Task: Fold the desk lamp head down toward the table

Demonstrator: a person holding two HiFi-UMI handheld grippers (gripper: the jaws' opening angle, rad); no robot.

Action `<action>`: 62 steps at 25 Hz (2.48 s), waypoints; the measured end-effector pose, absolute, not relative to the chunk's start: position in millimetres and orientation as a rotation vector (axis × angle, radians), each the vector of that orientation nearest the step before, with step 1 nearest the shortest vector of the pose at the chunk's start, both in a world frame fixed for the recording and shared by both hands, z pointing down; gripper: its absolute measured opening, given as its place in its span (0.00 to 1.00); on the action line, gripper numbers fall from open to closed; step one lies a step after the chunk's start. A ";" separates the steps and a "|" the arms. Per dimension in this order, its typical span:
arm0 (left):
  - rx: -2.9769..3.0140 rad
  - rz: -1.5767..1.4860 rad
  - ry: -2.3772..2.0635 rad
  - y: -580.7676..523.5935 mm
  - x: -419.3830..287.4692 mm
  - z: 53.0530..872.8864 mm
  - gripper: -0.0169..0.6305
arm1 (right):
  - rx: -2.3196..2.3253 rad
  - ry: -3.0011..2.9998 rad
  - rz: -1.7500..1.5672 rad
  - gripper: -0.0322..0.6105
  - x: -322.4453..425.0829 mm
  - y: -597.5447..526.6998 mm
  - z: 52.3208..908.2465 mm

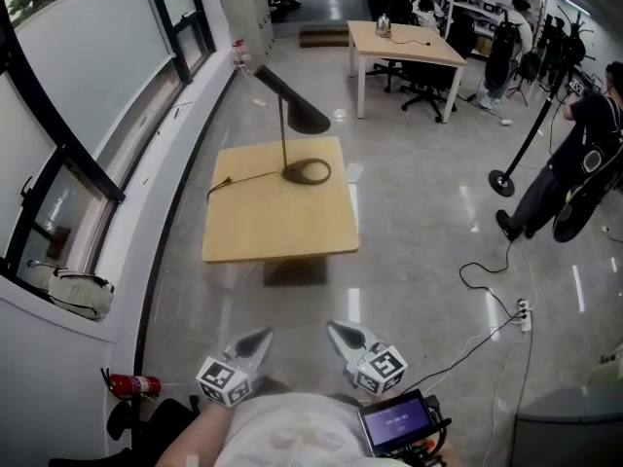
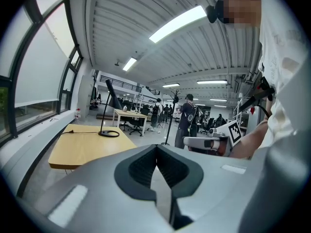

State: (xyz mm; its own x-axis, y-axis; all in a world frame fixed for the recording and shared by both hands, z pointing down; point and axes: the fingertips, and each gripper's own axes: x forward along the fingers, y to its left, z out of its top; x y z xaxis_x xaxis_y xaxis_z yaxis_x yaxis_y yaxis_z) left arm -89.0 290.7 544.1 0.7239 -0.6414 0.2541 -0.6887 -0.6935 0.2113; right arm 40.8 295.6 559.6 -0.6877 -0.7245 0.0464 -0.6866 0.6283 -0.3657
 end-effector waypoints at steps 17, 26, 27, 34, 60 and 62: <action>2.561 0.193 -1.162 252.0 -117.8 560.2 0.03 | -1.183 2.733 -0.583 0.07 30.7 254.1 570.5; 2.565 -0.097 -1.053 188.2 -118.9 544.7 0.03 | -1.252 2.743 -0.574 0.07 30.7 202.3 568.6; 2.575 -0.110 -1.044 180.9 -119.3 542.4 0.03 | -1.259 2.747 -0.574 0.07 29.7 194.9 568.0; 2.624 -0.158 -0.967 130.9 -127.6 534.2 0.03 | -1.307 2.756 -0.557 0.07 19.7 146.6 561.5; 2.688 0.048 -0.856 28.9 -159.8 560.1 0.03 | -1.482 2.694 -0.560 0.07 -12.9 34.5 564.9; 2.681 0.052 -0.880 20.7 -163.5 562.5 0.03 | -1.480 2.693 -0.571 0.07 -11.5 24.9 568.4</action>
State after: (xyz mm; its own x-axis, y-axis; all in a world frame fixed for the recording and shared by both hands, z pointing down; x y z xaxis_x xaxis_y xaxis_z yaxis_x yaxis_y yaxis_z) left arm -163.5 20.7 562.5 0.8097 -0.5718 0.1323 -0.5834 -0.7597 0.2872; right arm -11.5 24.9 568.4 -0.5513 -0.8189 0.1595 -0.8132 0.4848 -0.3219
